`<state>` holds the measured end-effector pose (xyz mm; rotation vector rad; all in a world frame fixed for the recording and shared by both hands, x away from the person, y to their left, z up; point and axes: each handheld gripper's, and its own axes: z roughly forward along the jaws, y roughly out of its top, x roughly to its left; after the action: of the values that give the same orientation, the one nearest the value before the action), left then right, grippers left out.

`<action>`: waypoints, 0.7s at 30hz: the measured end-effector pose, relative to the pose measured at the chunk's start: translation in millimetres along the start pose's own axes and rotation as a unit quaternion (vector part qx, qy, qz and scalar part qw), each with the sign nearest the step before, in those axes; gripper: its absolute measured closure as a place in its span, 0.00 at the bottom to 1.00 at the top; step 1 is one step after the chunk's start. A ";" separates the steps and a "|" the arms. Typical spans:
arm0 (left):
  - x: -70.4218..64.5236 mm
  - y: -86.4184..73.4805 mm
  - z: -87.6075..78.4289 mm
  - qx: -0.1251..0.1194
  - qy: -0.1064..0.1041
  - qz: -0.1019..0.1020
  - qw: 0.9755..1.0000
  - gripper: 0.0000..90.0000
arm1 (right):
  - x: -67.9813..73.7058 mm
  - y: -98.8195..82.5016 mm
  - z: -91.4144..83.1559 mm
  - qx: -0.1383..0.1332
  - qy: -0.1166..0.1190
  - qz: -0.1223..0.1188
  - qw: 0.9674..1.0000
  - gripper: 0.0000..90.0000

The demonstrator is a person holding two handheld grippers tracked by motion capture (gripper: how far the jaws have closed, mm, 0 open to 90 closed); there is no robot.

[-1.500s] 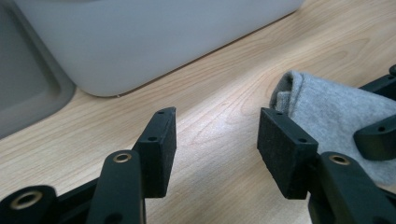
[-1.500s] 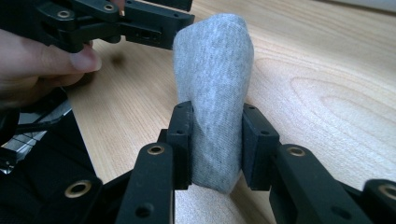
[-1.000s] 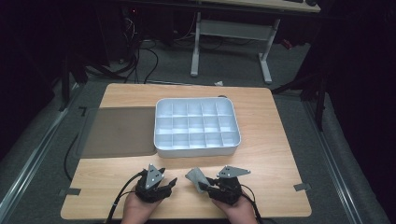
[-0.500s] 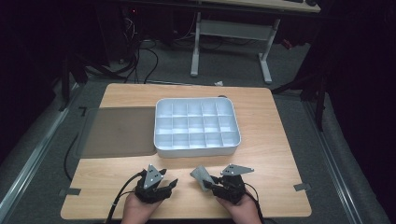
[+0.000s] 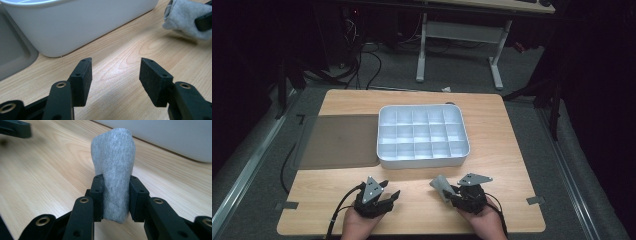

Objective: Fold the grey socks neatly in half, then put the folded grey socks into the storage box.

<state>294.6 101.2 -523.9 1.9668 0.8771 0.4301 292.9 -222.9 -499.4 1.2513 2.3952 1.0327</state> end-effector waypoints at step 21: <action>-4.1 0.2 0.7 -0.006 -0.008 0.011 1.000 0.50 | -13.1 17.8 -19.2 0.099 -0.045 -0.028 0.994 0.78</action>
<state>292.3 97.7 -523.9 1.9689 0.8411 0.4306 302.0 -235.6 -474.7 1.2557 2.4954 0.7207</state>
